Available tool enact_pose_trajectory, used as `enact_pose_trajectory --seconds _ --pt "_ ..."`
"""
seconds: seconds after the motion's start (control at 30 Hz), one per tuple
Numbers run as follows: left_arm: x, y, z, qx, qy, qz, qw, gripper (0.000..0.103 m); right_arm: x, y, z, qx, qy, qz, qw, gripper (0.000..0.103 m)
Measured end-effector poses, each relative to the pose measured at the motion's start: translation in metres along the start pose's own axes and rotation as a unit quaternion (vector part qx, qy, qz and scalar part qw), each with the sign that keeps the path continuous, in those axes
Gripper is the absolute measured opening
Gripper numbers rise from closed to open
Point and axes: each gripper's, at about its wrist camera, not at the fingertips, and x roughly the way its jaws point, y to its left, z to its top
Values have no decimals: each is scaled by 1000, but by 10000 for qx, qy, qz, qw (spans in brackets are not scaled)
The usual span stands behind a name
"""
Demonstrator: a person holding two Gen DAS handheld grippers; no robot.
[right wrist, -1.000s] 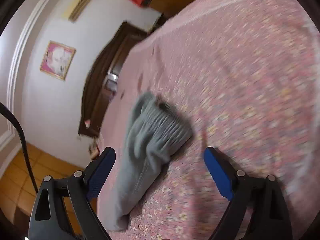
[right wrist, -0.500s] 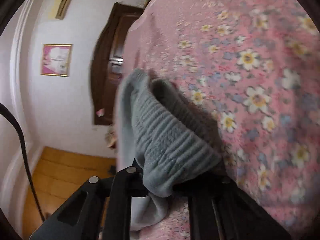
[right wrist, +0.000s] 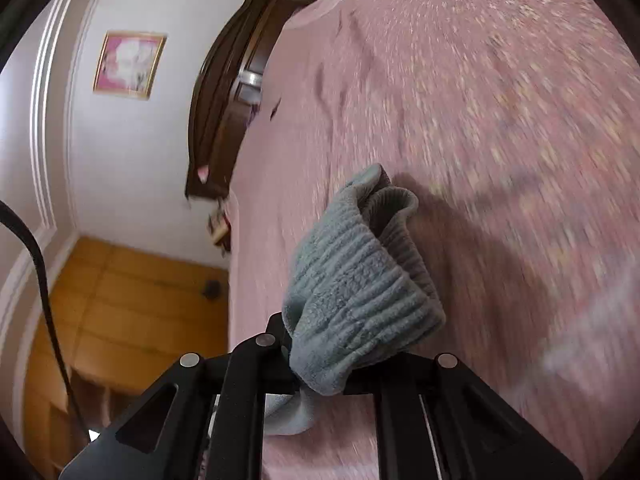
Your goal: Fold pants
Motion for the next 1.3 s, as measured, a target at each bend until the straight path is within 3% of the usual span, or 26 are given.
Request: enact_pose_trajectory --seconds 0.13,0.27,0.3,0.37,0.43,0.47,0.5,0.53,0.6,0.63,0.67,0.7,0.77,0.83,0.9,0.93,0.97,1.03,1.07,1.13,1.17,1.2,1.27,1.3 --pt "-58 49 -44 -461 -102 -138 9988 7 -9 -11 -45 -179 384 -317 9986 12" --pt "-90 81 -83 -534 -235 -94 9983 7 -26 -30 -85 -92 432 -221 9988 13" --pt "-89 87 -88 -576 -147 -5 9982 8 -28 -32 -90 -119 405 -249 9988 16" --pt "-88 95 -89 -500 -61 551 9972 14 -26 -34 -94 -269 336 -532 9977 22" --pt "-100 97 -87 -255 -422 900 9947 30 -22 -27 -95 -632 294 -852 9939 28" --pt "-109 99 -86 -160 -628 896 9939 44 -21 -19 -95 -882 277 -965 9910 31" --pt "-122 103 -86 -108 -929 861 9919 50 -22 -12 -96 -1124 225 -1086 9875 39" --pt "-138 107 -85 -152 -1388 887 9862 50 -27 -2 -99 -1530 71 -1332 9792 48" --pt "-156 110 -80 -191 -1892 875 9778 49 -33 15 -106 -2113 -256 -1821 9600 54" --pt "-158 108 -73 -44 -1873 695 9798 47 -35 27 -113 -2410 -495 -2171 9446 54" --pt "-154 104 -68 132 -1703 531 9839 38 -33 39 -124 -2737 -672 -2374 9297 55" --pt "-146 97 -62 378 -1480 341 9877 31 -24 55 -134 -3157 -689 -2497 9128 55" --pt "-124 84 -54 965 -948 5 9908 31 2 90 -165 -4211 -469 -2607 8675 50" --pt "-93 81 -46 1309 -291 -77 9909 31 34 129 -200 -5084 -261 -2374 8273 41" --pt "-74 87 -44 1174 -4 252 9928 38 62 160 -225 -5572 6 -1859 8093 40" --pt "-66 92 -41 1057 103 414 9935 39 83 181 -240 -5886 211 -1512 7939 40" --pt "-61 97 -39 909 160 477 9946 39 96 193 -250 -6092 346 -1294 7816 40" --pt "-61 102 -38 655 95 346 9972 39 141 220 -277 -6563 858 -741 7460 40" --pt "-59 101 -36 627 55 287 9976 39 174 233 -294 -6805 1405 -483 7176 40" --pt "-62 104 -37 736 53 422 9964 30 217 246 -320 -7089 1980 -497 6752 37" --pt "-74 112 -39 815 7 528 9953 15 242 252 -337 -7265 2305 -482 6456 37" --pt "-75 118 -36 877 -8 564 9945 1 247 250 -356 -7377 2483 -468 6260 37" --pt "-80 114 -44 994 28 524 9937 0 267 243 -383 -7630 2757 -568 5819 37" --pt "-84 112 -49 1047 -4 492 9933 0 277 238 -385 -7697 2847 -626 5680 37"
